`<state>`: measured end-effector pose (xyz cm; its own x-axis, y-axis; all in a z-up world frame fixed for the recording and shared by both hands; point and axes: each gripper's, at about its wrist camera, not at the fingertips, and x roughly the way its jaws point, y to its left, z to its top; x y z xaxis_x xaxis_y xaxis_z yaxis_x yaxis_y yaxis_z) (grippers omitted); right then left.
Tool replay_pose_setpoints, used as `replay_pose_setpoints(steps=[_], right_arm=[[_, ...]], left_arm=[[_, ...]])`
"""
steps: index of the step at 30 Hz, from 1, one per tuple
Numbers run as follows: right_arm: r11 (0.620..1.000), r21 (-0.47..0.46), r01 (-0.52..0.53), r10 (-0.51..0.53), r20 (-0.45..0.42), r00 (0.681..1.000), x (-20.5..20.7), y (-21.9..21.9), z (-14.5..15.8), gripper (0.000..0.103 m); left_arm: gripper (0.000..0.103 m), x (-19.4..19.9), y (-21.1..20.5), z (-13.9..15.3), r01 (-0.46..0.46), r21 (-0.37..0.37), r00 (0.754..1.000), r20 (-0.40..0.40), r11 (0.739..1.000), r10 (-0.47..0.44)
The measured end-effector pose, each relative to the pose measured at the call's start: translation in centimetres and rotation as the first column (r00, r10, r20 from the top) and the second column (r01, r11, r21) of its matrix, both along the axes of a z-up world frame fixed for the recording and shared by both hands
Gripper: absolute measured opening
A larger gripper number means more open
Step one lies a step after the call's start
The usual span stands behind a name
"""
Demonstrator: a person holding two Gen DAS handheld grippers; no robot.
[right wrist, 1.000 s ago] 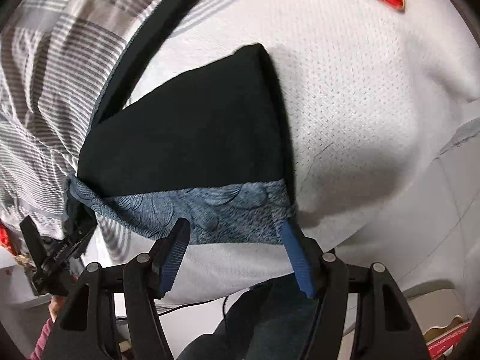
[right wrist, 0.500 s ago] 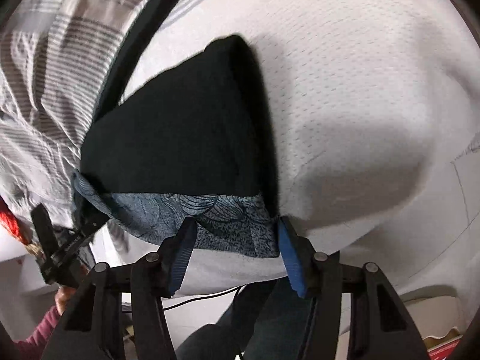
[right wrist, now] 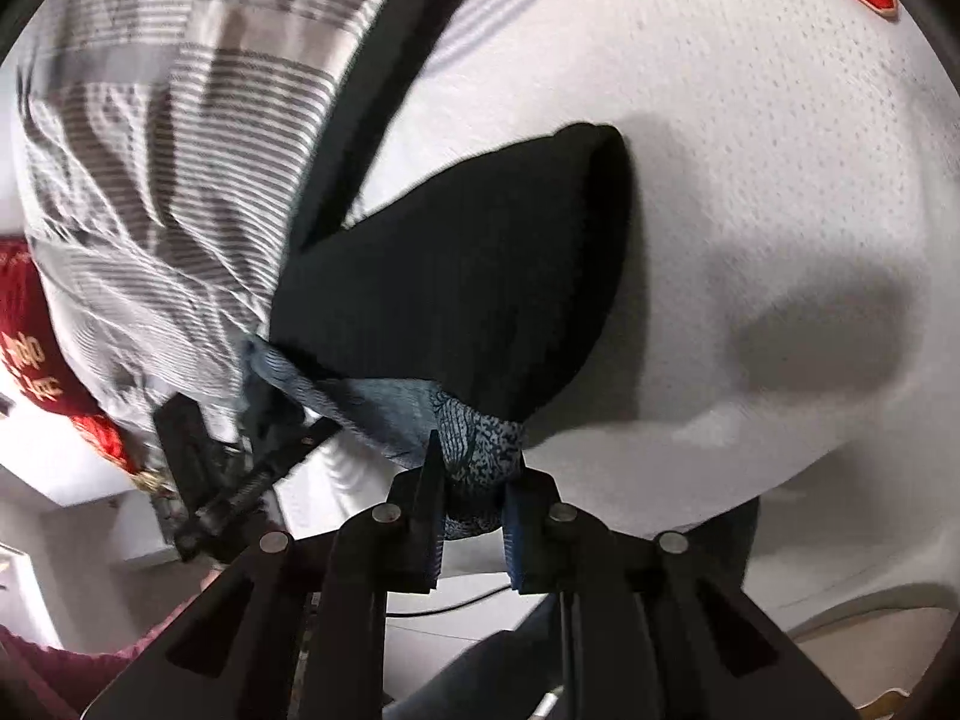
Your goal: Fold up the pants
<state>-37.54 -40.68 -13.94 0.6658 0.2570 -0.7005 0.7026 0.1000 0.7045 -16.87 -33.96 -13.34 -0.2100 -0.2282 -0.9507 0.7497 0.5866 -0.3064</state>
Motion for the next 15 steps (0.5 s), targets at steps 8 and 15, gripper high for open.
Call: replay_pose_setpoints(steps=[8,15], right_arm=[[1.0,0.0,0.013,-0.013,0.094,0.995,1.4,-3.1,2.8,0.017],[0.995,0.044,-0.094,0.091,0.06,0.994,4.4,-5.5,2.3,0.032]], left_arm=[[0.068,1.1,-3.6,1.6,-0.056,-0.118,0.995,-0.094,0.991,0.045],[0.068,1.9,-6.1,1.3,-0.063,-0.106,0.995,-0.088,0.992,0.054]])
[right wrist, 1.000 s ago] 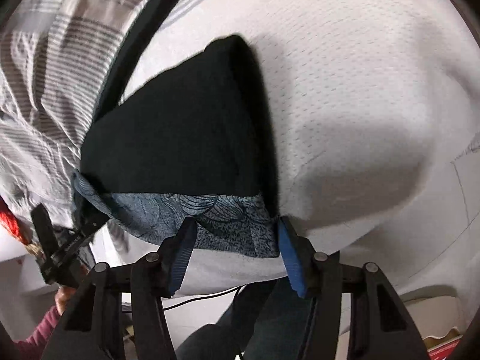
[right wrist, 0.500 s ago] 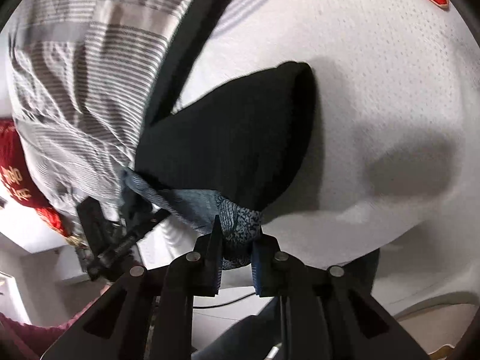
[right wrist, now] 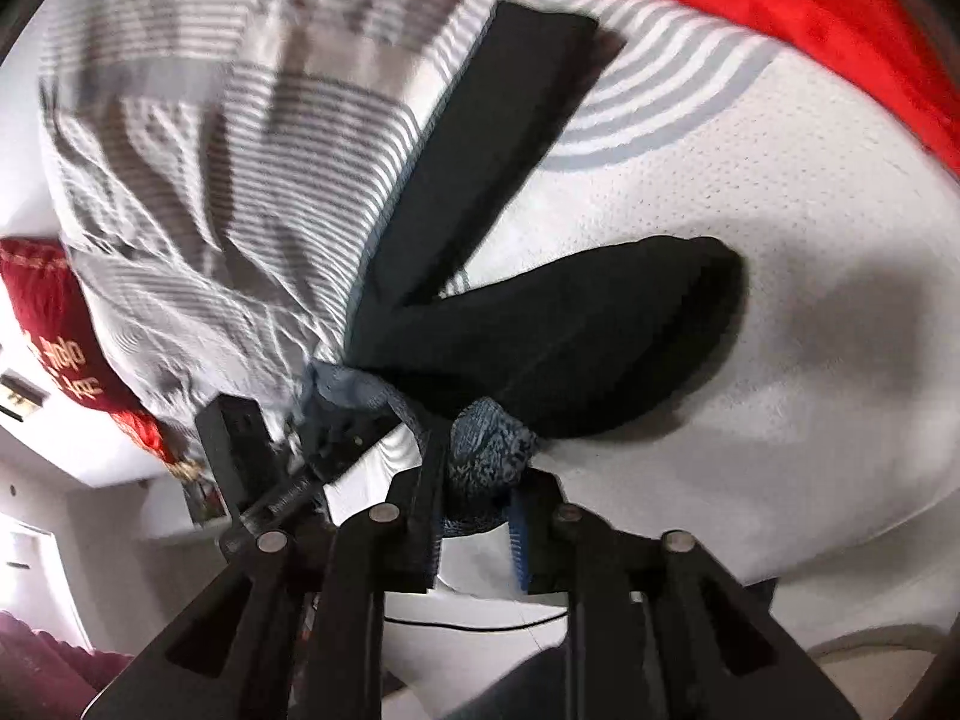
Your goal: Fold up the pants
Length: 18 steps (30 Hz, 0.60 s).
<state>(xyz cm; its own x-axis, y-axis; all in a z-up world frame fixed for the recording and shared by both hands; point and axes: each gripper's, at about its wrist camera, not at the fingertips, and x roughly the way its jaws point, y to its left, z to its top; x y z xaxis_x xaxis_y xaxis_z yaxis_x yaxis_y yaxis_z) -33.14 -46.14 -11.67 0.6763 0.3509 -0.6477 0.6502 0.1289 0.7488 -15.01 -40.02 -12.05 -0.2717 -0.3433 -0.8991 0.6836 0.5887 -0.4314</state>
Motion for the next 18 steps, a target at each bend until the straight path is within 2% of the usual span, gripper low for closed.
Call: replay_pose_setpoints(steps=[1,2,3,4,5,8,12,18], right_arm=[[1.0,0.016,-0.005,0.005,-0.013,1.0,0.2,-0.1,-0.5,0.046],[1.0,0.018,-0.006,0.006,-0.022,1.0,0.4,-0.3,-0.9,0.052],[1.0,0.022,-0.007,0.008,-0.03,1.0,0.6,-0.4,-1.4,0.052],[0.999,0.035,-0.006,0.007,-0.039,0.999,0.8,-0.5,-1.9,0.046],[0.999,0.05,-0.004,0.007,-0.054,0.999,1.0,-0.5,-2.3,0.027],[0.999,0.041,-0.022,0.025,-0.068,0.997,1.7,-0.4,-2.0,0.017],[1.0,0.011,-0.017,0.017,0.012,1.0,2.4,-2.0,1.2,0.016],[1.0,-0.026,0.006,-0.003,0.1,0.995,5.0,-7.5,5.1,0.016]], left_arm=[[0.068,-0.2,0.1,0.0,0.006,0.004,1.0,0.007,1.0,-0.006],[0.068,-0.4,0.5,-0.1,0.013,0.011,1.0,0.016,1.0,-0.013],[0.068,-0.7,0.5,-0.3,0.019,0.02,1.0,0.024,1.0,-0.02],[0.068,-0.8,0.9,-0.5,0.024,0.031,0.999,0.027,0.999,-0.025],[0.068,-0.7,1.3,-0.6,0.025,0.041,0.999,0.026,0.999,-0.026],[0.068,-0.9,1.3,-1.1,0.012,0.058,1.0,0.013,0.998,-0.012],[0.068,-0.2,0.5,0.7,-0.015,0.017,1.0,0.026,1.0,0.014],[0.068,2.3,-3.1,3.5,-0.039,-0.04,0.995,0.095,0.998,0.043]])
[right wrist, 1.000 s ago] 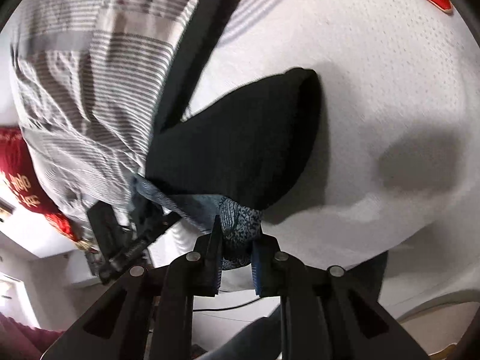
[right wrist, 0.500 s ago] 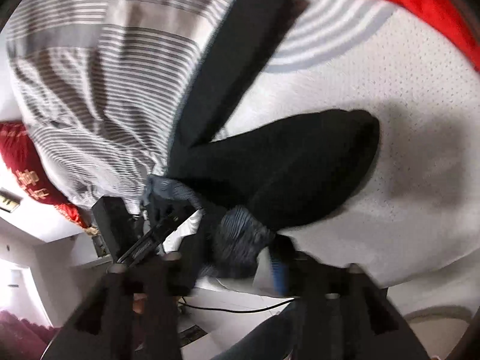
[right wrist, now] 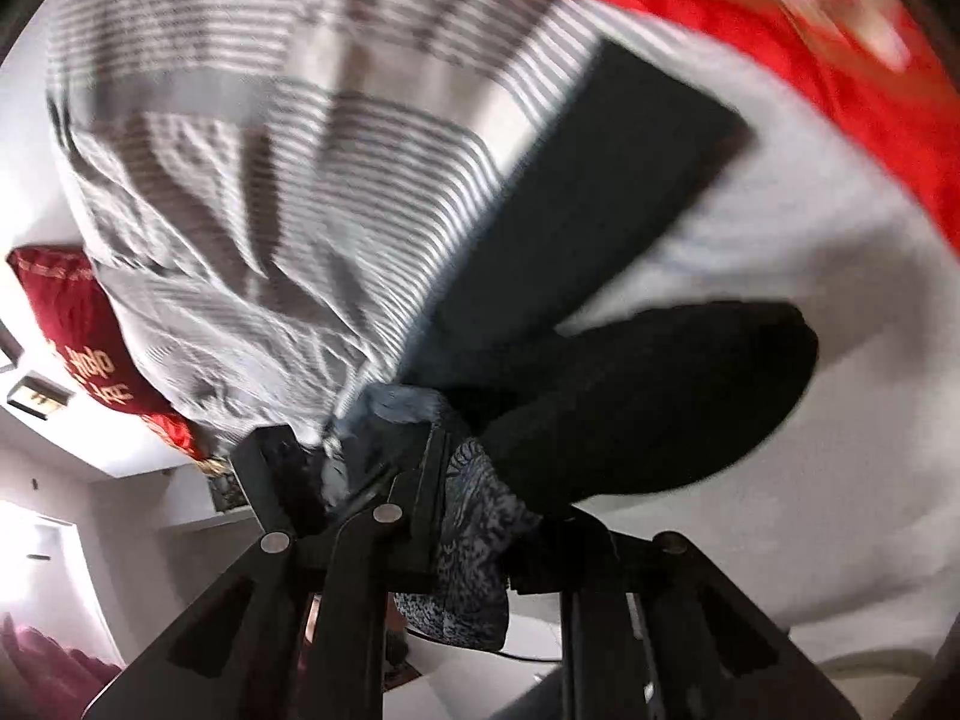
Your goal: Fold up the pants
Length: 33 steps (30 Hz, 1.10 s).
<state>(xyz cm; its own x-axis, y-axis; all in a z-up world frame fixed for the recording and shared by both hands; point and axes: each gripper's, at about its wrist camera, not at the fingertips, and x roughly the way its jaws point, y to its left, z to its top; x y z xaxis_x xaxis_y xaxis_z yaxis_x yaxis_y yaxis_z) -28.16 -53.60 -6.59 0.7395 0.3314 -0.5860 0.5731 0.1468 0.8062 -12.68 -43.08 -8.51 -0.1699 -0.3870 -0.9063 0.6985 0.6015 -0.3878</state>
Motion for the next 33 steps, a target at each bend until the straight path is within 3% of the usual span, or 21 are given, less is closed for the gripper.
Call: replay_pose_setpoints(steps=[4,9,13,15,18,20,22,25,27,28,30,33], right_arm=[[1.0,0.014,0.012,-0.012,-0.003,1.0,2.4,-4.4,-0.3,0.016],[1.0,0.026,-0.01,0.012,-0.063,0.998,6.3,-9.3,-2.7,0.016],[0.998,0.065,0.024,-0.015,-0.141,0.99,8.1,-12.9,-6.1,0.019],[0.999,0.038,0.004,0.005,-0.222,0.975,8.9,-14.1,-7.5,0.022],[0.998,-0.007,-0.06,0.055,-0.288,0.956,9.9,-14.7,-7.4,0.043],[0.995,-0.055,-0.078,0.058,-0.304,0.951,10.0,-14.8,-6.2,0.071],[0.983,-0.158,-0.09,0.033,-0.331,0.943,9.5,-15.0,-3.9,0.078],[0.961,-0.259,-0.1,0.013,-0.317,0.948,8.5,-14.3,-0.8,0.078],[0.942,-0.298,-0.152,0.056,-0.309,0.95,8.8,-13.1,0.2,0.068],[0.932,-0.311,-0.187,0.08,-0.329,0.941,8.9,-12.4,0.3,0.058],[0.938,-0.287,-0.194,0.093,-0.329,0.94,8.8,-11.7,-0.1,0.057],[0.981,-0.168,-0.1,0.049,-0.285,0.957,6.7,-10.7,-2.0,0.057]], left_arm=[[0.068,2.8,-3.0,0.5,-0.007,-0.005,0.998,0.065,1.0,0.007],[0.068,5.8,-6.1,-0.8,-0.026,0.027,0.992,0.125,0.999,0.023],[0.068,8.2,-8.0,-2.2,-0.069,0.067,0.983,0.175,0.995,0.056],[0.068,9.1,-8.5,-2.6,-0.09,0.087,0.978,0.194,0.992,0.072],[0.068,9.6,-8.1,-2.3,-0.112,0.104,0.974,0.207,0.988,0.089],[0.068,9.6,-7.4,-1.9,-0.112,0.119,0.971,0.224,0.987,0.083],[0.068,9.4,-6.3,-1.5,-0.103,0.154,0.967,0.249,0.983,0.062],[0.068,9.0,-5.1,-1.7,-0.099,0.192,0.967,0.249,0.976,0.049],[0.068,8.8,-4.5,-2.6,-0.093,0.227,0.969,0.245,0.969,0.036],[0.068,8.4,-4.3,-3.0,-0.091,0.243,0.97,0.242,0.966,0.031],[0.068,8.2,-4.2,-3.6,-0.089,0.265,0.973,0.23,0.96,0.027],[0.068,7.7,-3.9,-3.3,-0.091,0.254,0.971,0.239,0.963,0.028]])
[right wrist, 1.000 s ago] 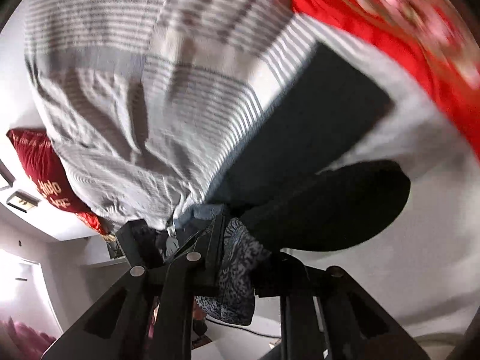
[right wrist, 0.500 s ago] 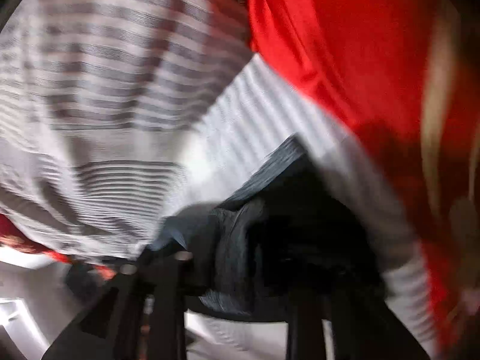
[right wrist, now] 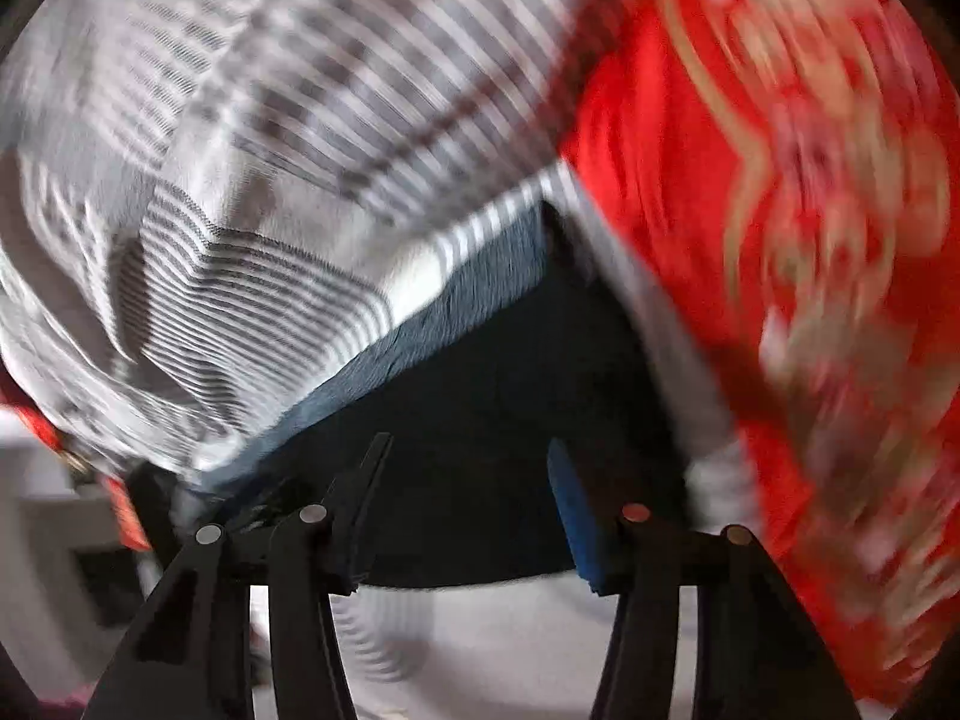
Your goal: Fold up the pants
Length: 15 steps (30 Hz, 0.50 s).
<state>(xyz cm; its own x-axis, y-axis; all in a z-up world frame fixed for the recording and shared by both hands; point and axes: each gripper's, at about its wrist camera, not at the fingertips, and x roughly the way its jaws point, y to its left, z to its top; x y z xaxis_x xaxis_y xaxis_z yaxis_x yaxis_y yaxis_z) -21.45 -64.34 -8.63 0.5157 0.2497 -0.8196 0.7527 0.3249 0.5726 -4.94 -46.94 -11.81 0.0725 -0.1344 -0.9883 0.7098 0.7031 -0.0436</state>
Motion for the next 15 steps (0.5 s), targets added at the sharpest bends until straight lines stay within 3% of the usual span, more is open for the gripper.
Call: replay_pose_setpoints(steps=[5,10,12,13,14,15], right_arm=[[0.997,0.057,0.057,-0.056,-0.027,0.998,-2.6,1.9,-3.6,0.057],[0.992,0.04,0.121,-0.121,0.01,0.993,-1.8,0.8,-5.2,0.057],[0.988,0.048,0.15,-0.15,0.004,0.989,-1.4,0.1,-5.5,0.046],[0.986,0.05,0.16,-0.16,-0.004,0.987,-1.3,-0.2,-5.4,0.02],[0.984,0.054,0.171,-0.171,-0.009,0.985,-1.3,-0.4,-5.1,0.008],[0.982,0.059,0.178,-0.178,0.004,0.984,-1.4,-0.4,-4.7,0.008]], left_arm=[[0.068,0.8,0.5,0.1,-0.025,0.002,1.0,-0.002,1.0,0.025],[0.068,1.9,-0.2,-0.7,-0.052,-0.003,0.999,-0.016,0.999,0.052],[0.068,1.7,-0.7,-1.3,-0.036,0.015,0.999,-0.015,0.999,0.036],[0.068,1.5,-0.9,-1.3,-0.028,0.02,0.999,-0.018,0.999,0.028],[0.068,1.4,-1.1,-1.0,-0.021,0.013,1.0,-0.019,1.0,0.021],[0.068,1.2,-1.2,-0.7,-0.016,0.002,1.0,-0.018,1.0,0.016]])
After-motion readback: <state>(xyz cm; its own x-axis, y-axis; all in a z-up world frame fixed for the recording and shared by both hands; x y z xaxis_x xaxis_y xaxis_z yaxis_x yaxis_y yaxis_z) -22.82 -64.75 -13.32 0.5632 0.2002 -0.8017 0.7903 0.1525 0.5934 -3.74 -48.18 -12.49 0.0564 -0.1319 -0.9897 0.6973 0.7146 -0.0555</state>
